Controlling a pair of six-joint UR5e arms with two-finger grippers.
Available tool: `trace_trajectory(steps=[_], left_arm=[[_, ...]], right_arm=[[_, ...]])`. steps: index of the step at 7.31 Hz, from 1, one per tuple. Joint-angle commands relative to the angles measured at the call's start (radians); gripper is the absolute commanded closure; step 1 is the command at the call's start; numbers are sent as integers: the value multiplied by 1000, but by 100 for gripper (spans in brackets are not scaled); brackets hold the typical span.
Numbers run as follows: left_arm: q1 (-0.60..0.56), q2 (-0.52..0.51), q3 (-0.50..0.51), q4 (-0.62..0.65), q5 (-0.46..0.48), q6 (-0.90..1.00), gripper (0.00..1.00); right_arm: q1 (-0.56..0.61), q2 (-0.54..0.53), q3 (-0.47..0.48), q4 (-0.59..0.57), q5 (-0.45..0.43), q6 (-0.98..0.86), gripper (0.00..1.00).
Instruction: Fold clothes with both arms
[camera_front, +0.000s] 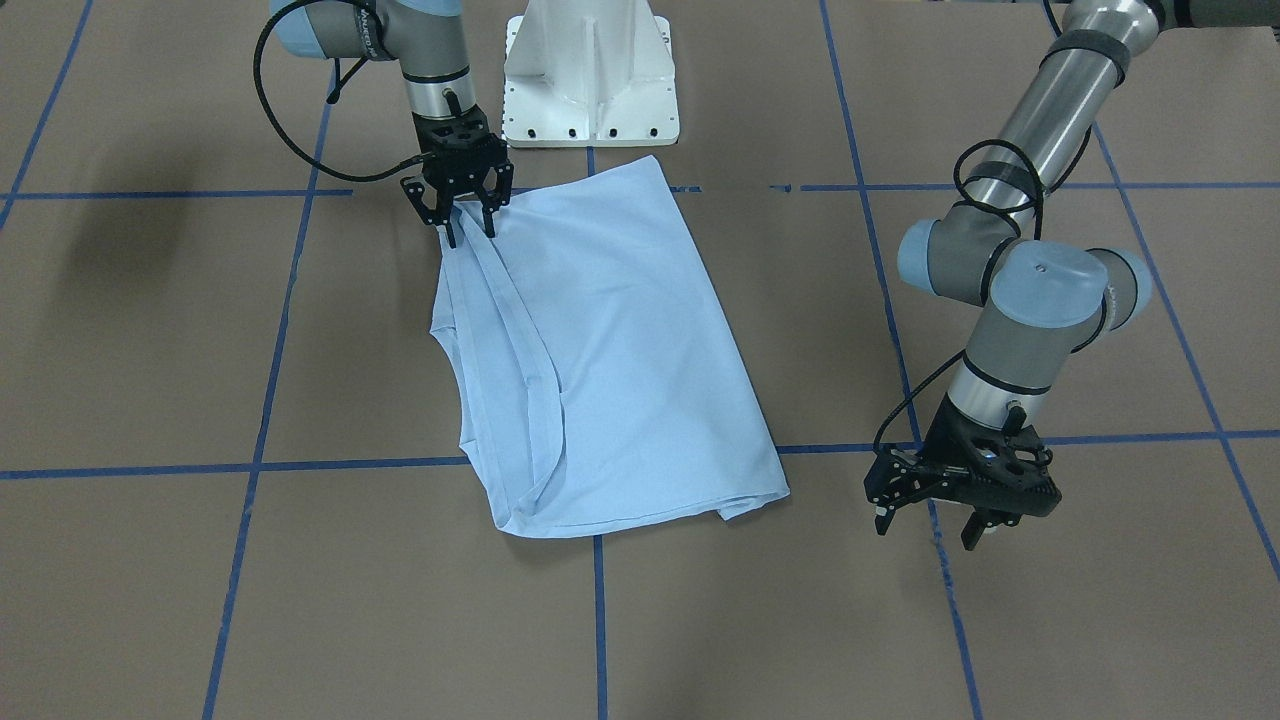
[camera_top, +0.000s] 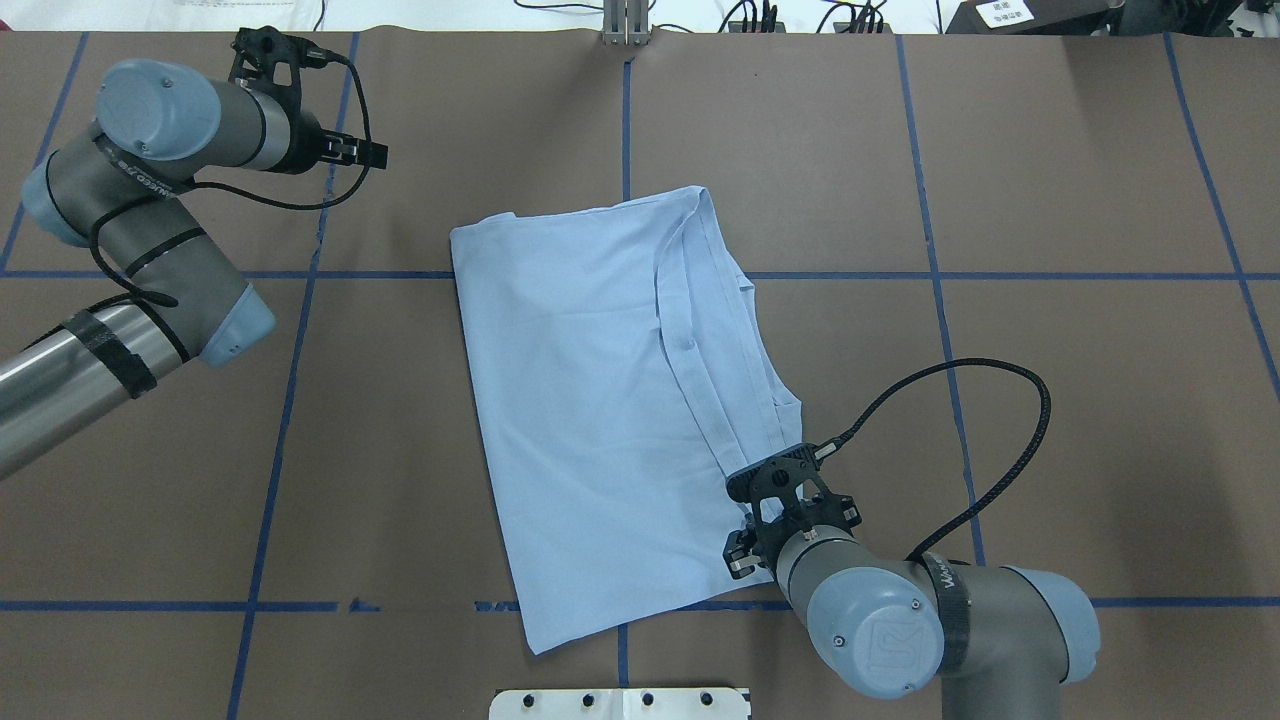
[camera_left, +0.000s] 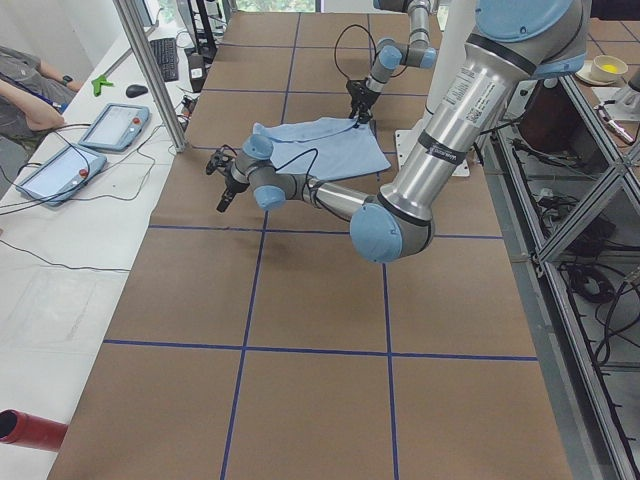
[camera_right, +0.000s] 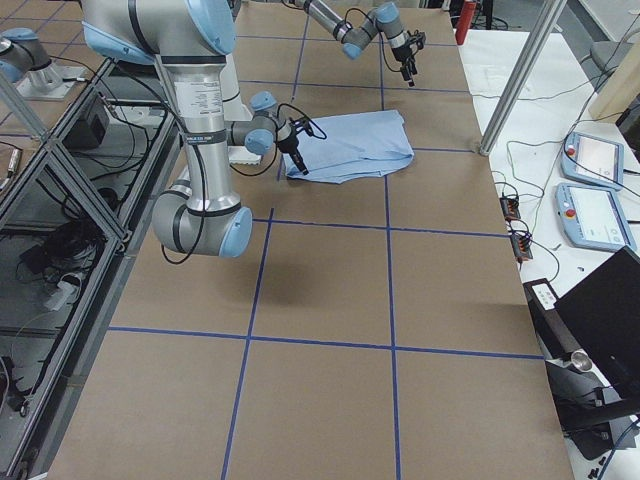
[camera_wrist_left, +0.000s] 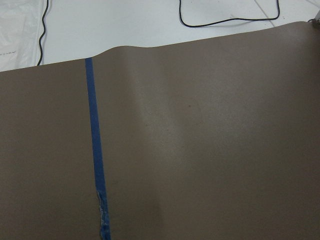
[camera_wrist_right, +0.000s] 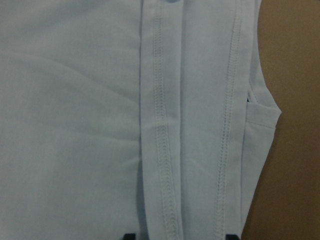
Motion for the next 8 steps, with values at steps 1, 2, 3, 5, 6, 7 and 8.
trace_trajectory(steps=[1, 2, 3, 5, 6, 7, 8], left_arm=[[3, 2, 0, 0, 0, 0, 0], [6, 0, 0, 0, 0, -3, 0], [9, 2, 0, 0, 1, -3, 0], [11, 2, 2, 0, 1, -8, 0], [11, 0, 2, 0, 1, -8, 0], [11, 2, 0, 0, 1, -8, 0], [11, 2, 2, 0, 0, -8, 0]], right_arm=[[8, -2, 11, 1, -9, -2, 54], [8, -4, 11, 0, -18, -2, 54], [8, -4, 11, 1, -18, -2, 54], [3, -4, 11, 1, -33, 1, 73], [2, -4, 11, 1, -35, 3, 92], [2, -2, 11, 1, -35, 4, 100], [2, 1, 13, 1, -35, 12, 100]])
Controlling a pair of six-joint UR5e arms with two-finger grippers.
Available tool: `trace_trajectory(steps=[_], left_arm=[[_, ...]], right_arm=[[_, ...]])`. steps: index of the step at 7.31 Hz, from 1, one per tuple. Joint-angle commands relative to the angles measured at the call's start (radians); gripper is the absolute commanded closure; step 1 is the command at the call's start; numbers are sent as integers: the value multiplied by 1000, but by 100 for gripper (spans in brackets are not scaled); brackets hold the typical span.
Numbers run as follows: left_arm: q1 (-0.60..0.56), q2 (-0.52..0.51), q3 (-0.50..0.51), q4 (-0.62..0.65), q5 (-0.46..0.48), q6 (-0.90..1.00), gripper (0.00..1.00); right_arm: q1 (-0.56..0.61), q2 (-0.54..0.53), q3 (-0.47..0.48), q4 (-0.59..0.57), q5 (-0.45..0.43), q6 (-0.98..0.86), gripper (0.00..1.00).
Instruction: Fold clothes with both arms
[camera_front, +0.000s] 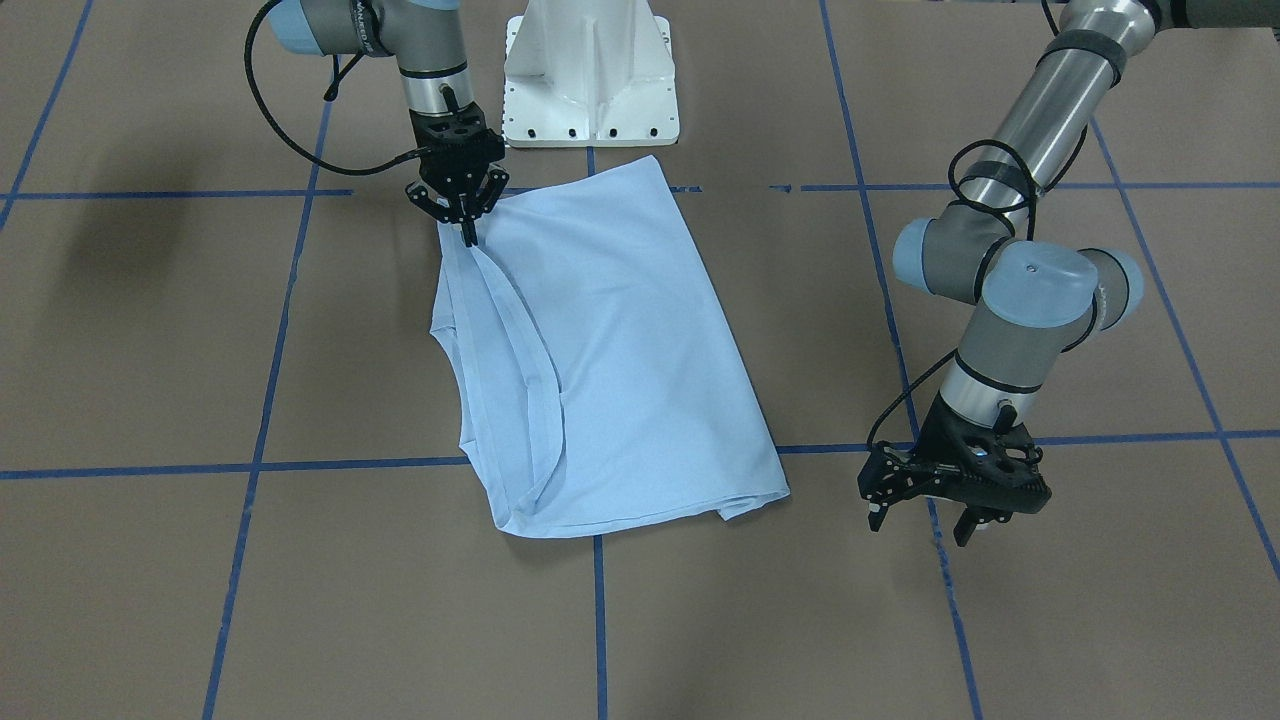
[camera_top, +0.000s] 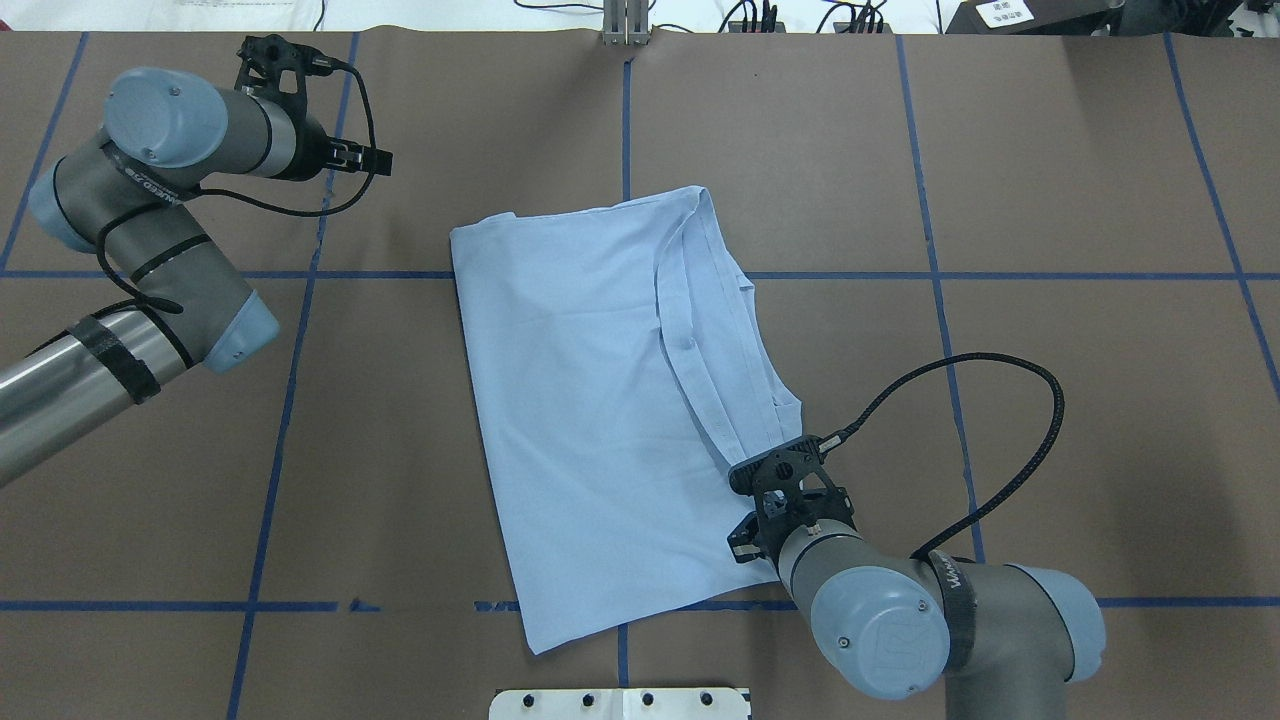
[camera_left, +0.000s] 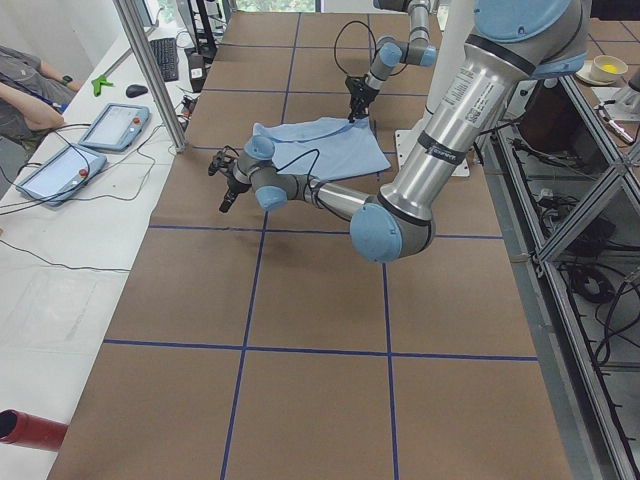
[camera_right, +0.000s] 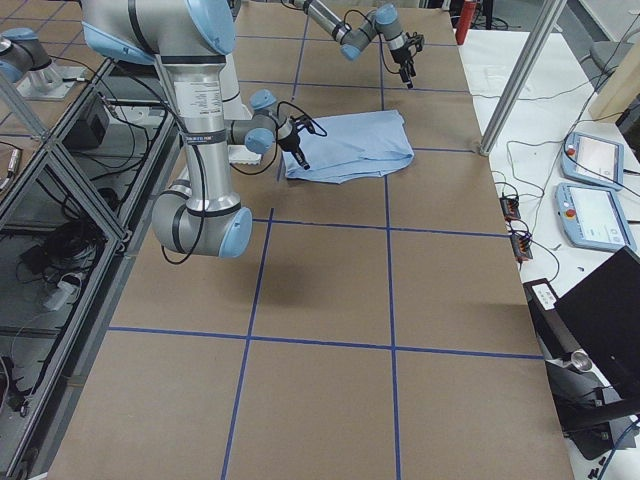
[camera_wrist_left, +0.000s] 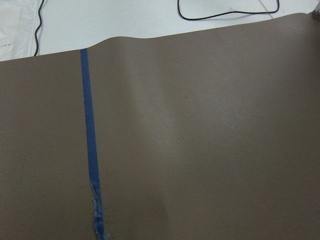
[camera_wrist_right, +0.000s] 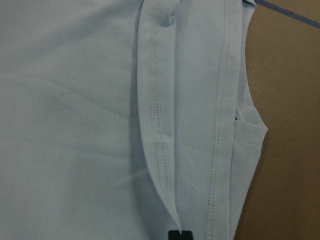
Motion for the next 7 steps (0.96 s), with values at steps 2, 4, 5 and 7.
trace_trajectory(steps=[2, 4, 5, 7], left_arm=[[0, -1, -1, 0, 0, -2, 0], [0, 0, 0, 0, 0, -2, 0], [0, 0, -1, 0, 0, -3, 0], [0, 6, -3, 0, -1, -3, 0]], right_arm=[[6, -32, 62, 0, 4, 10, 100], [4, -127, 99, 11, 2, 206, 100], [-2, -141, 98, 11, -5, 285, 100], [-14, -137, 90, 11, -25, 297, 1]])
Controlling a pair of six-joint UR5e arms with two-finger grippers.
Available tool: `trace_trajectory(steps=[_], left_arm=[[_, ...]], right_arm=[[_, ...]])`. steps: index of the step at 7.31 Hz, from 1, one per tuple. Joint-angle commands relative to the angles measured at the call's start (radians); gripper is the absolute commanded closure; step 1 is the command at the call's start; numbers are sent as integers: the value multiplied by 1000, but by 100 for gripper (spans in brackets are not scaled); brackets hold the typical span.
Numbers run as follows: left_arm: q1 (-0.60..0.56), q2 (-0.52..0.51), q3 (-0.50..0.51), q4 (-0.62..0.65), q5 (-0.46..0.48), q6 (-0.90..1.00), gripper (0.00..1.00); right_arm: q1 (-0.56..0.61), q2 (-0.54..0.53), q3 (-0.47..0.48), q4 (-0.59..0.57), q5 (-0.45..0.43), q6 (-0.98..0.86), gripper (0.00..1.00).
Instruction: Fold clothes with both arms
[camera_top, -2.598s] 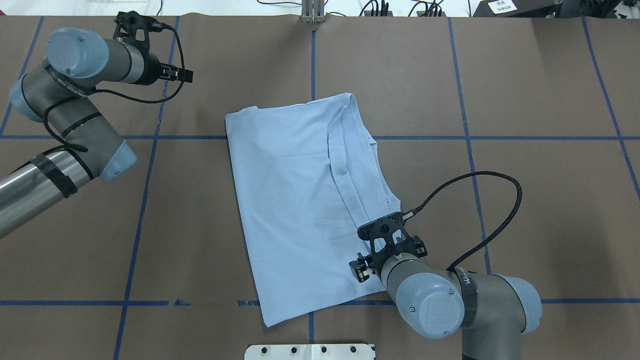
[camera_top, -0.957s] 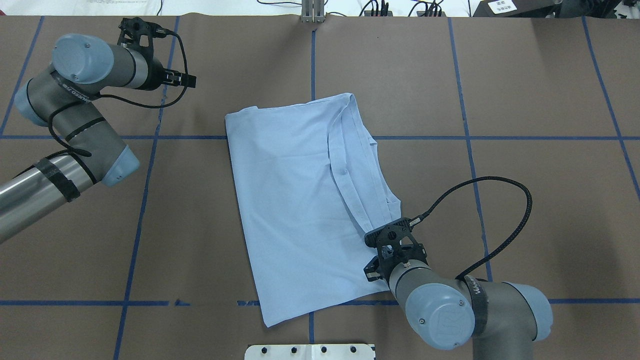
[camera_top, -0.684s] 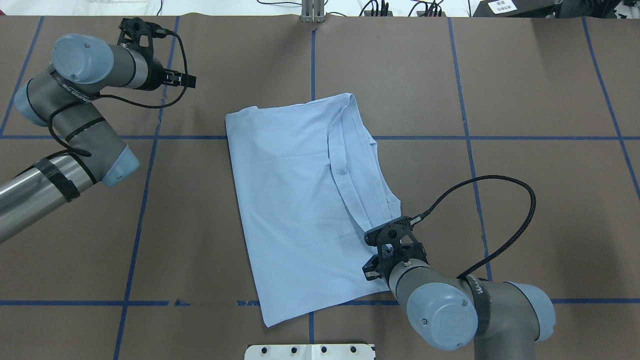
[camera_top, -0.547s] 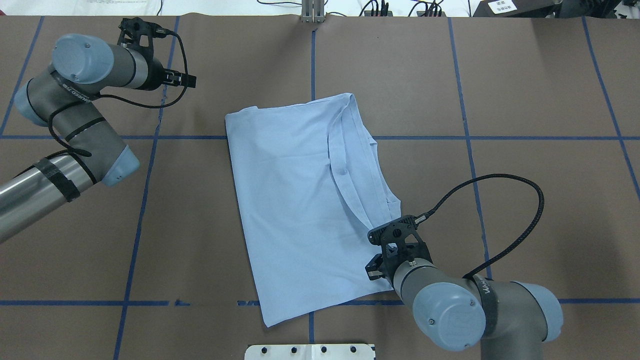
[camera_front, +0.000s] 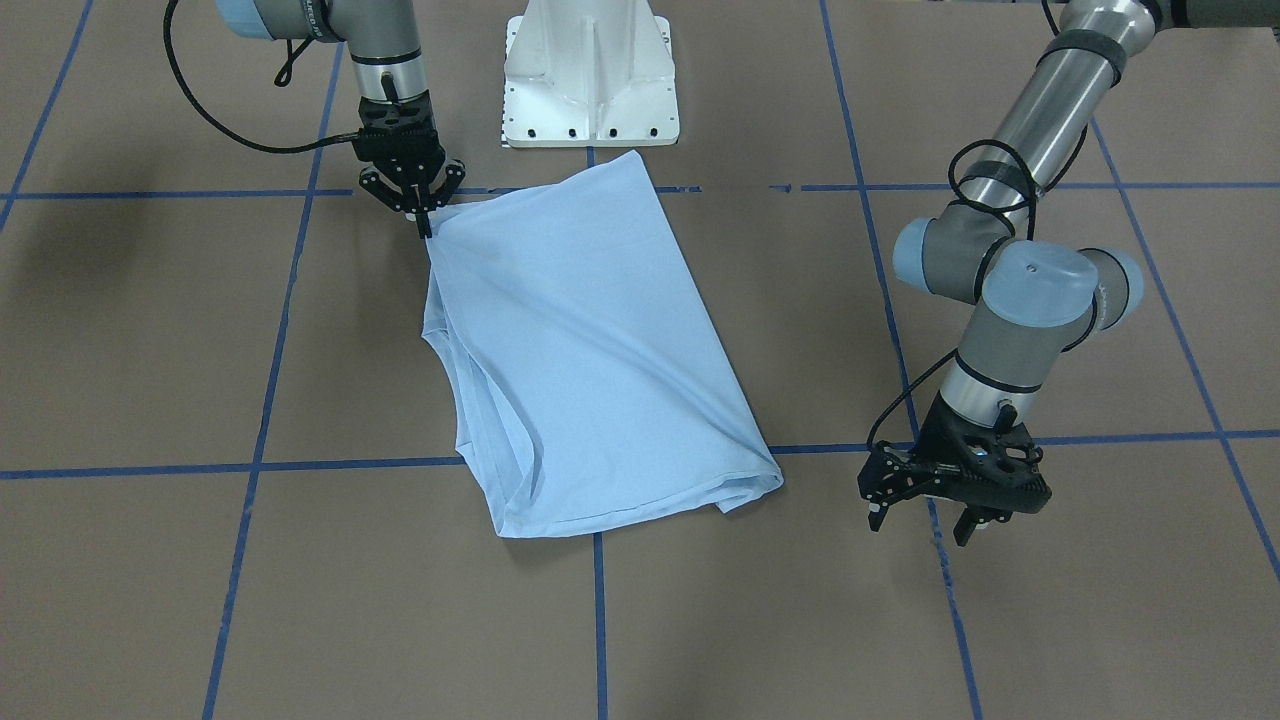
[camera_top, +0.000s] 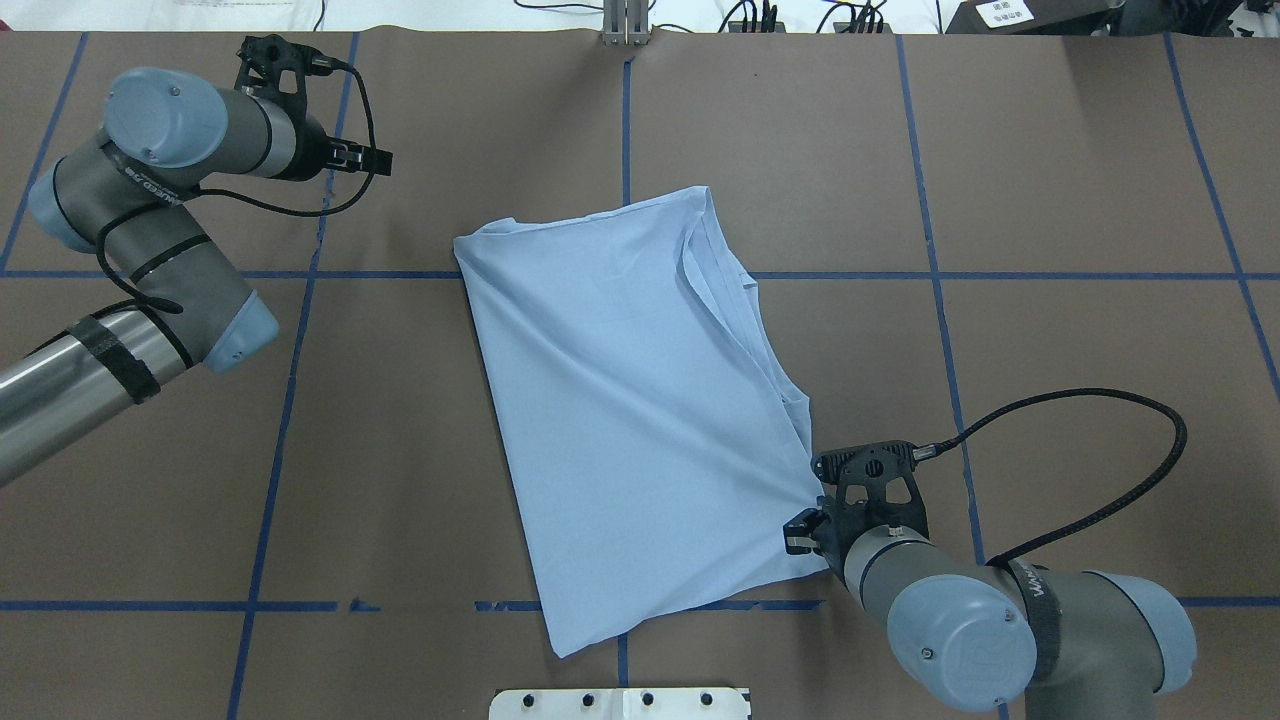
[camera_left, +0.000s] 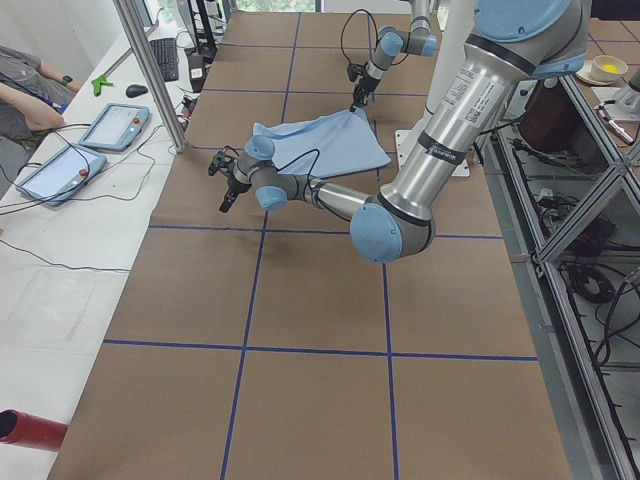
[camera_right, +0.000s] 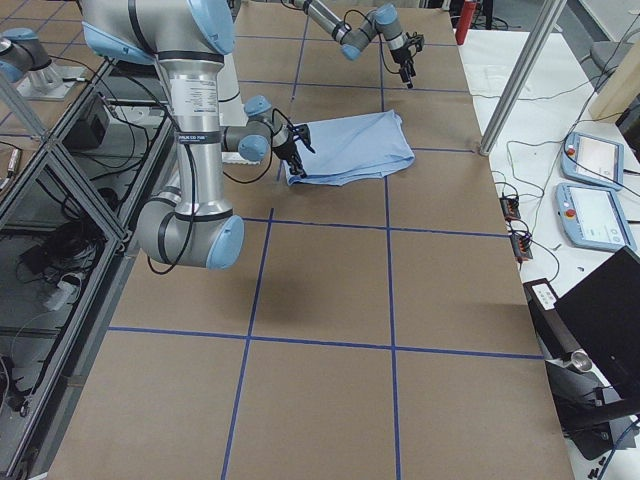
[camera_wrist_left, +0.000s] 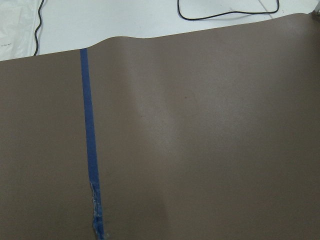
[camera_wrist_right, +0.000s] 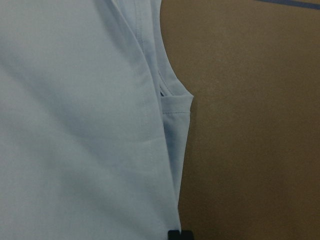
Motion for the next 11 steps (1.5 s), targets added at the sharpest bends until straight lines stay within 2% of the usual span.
trace_trajectory(steps=[1, 2, 3, 5, 6, 8, 9, 10, 11], left_arm=[[0, 7, -4, -2, -1, -6, 0], [0, 8, -10, -2, -1, -6, 0], [0, 8, -17, 0, -1, -6, 0], [2, 12, -67, 5, -33, -98, 0], [29, 44, -146, 8, -106, -206, 0], [163, 221, -446, 17, -101, -369, 0], [240, 297, -565, 18, -65, -461, 0], [350, 361, -651, 18, 21, -555, 0], [450, 382, -693, 18, 98, -656, 0]], right_arm=[[-8, 10, -4, 0, -8, 14, 0], [-7, 10, 4, 29, -6, 10, 0], [2, 1, -1, 134, 11, 7, 0], [71, 2, -1, 261, 96, 20, 0], [94, -12, -2, 326, 103, 57, 0], [122, -13, -2, 370, 103, 158, 0], [136, -12, -2, 370, 101, 184, 0], [146, -12, -4, 369, 101, 194, 0], [153, -10, -7, 368, 101, 200, 0]])
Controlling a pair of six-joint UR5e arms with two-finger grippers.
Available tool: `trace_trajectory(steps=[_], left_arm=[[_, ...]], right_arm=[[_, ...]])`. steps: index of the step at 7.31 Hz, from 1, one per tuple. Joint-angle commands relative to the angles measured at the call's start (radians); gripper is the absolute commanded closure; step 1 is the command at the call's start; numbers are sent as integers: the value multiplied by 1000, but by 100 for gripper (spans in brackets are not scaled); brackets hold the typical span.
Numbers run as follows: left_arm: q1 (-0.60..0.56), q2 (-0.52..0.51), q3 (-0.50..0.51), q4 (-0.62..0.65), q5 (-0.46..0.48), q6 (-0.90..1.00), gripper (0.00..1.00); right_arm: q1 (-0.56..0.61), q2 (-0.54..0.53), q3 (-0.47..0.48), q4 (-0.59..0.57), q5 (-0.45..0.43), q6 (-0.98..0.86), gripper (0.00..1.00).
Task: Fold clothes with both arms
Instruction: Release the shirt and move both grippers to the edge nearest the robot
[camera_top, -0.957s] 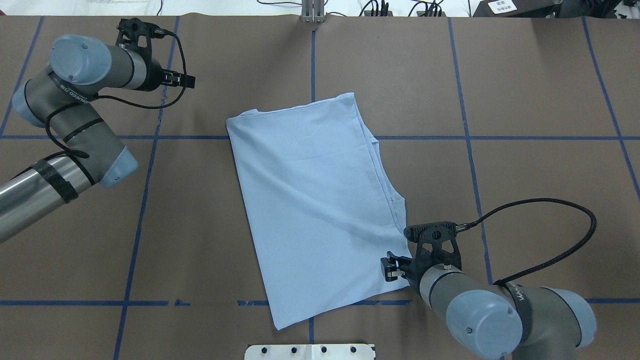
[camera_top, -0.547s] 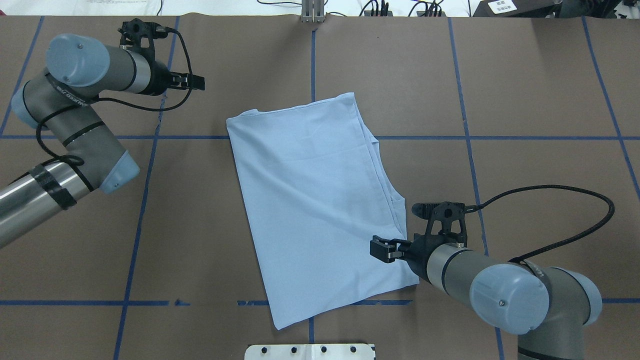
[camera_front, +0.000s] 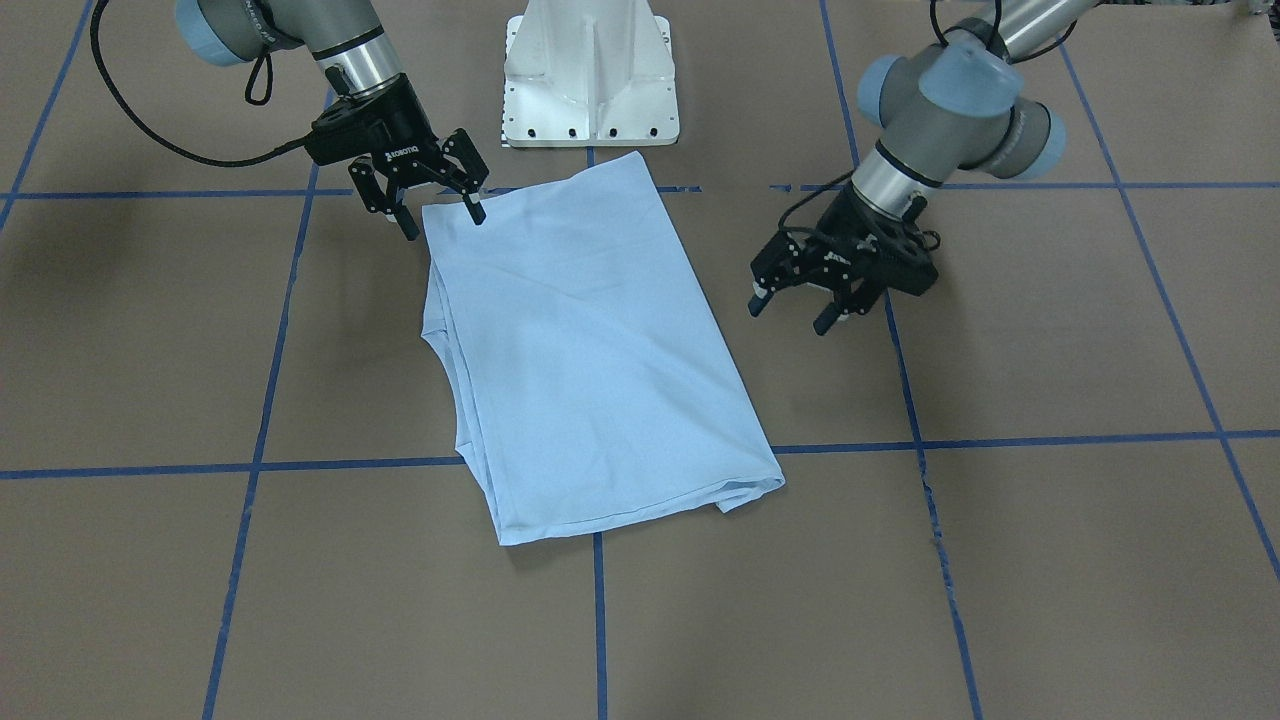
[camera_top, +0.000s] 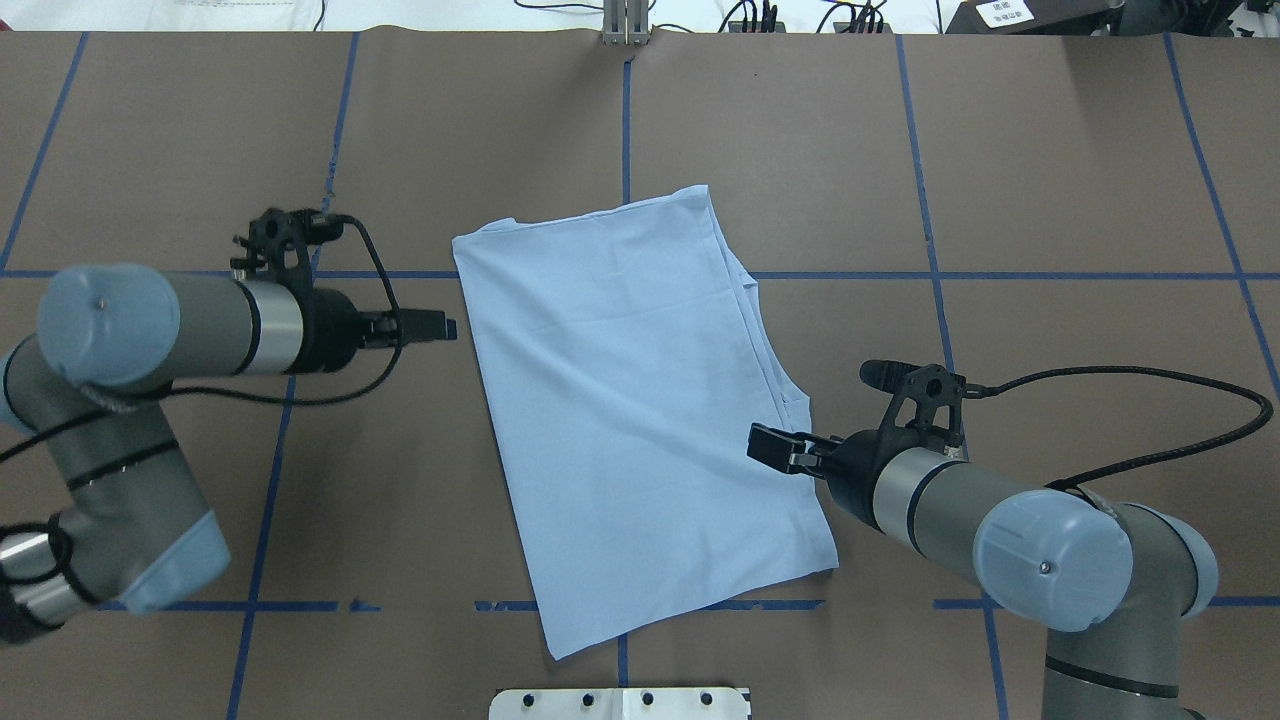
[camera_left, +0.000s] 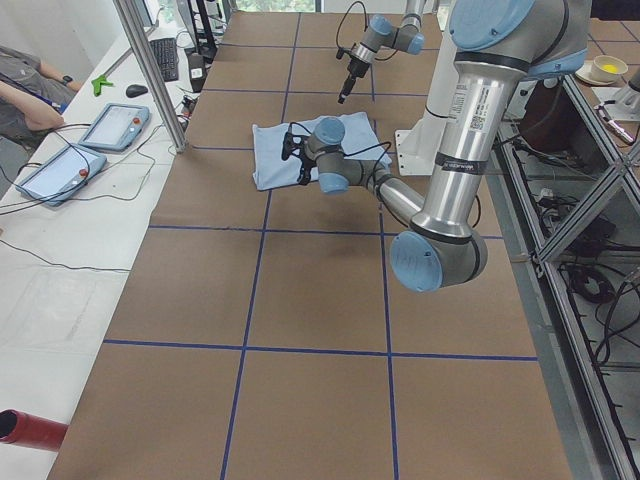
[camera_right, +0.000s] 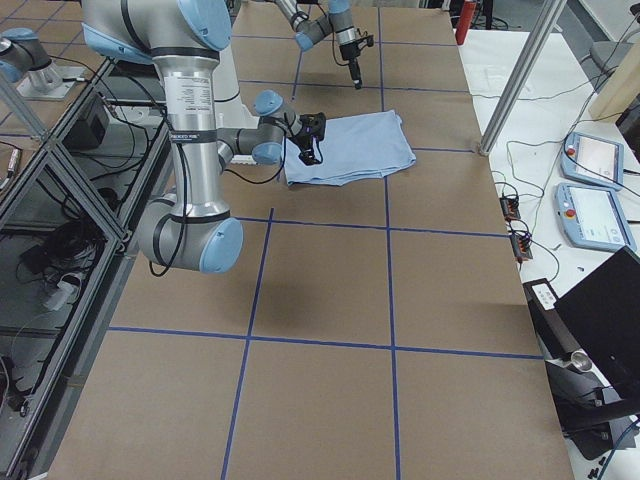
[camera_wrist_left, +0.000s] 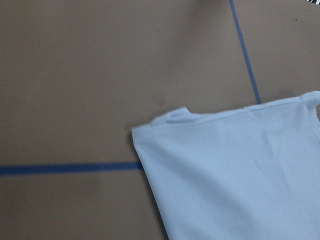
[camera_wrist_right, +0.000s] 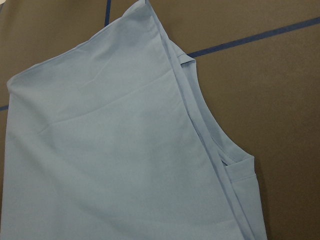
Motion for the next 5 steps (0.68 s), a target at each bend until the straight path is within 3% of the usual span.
trace_trajectory(steps=[1, 2, 4, 5], left_arm=[[241, 55, -86, 2, 204, -241, 0], [326, 53, -89, 2, 285, -341, 1], [420, 11, -85, 100, 356, -504, 24], [454, -27, -80, 156, 371, -540, 26]], right_arm=[[14, 1, -3, 1, 0, 20, 0], [14, 1, -6, 2, 0, 38, 0], [14, 4, -12, 2, -2, 40, 0], [16, 6, -15, 2, -2, 40, 0]])
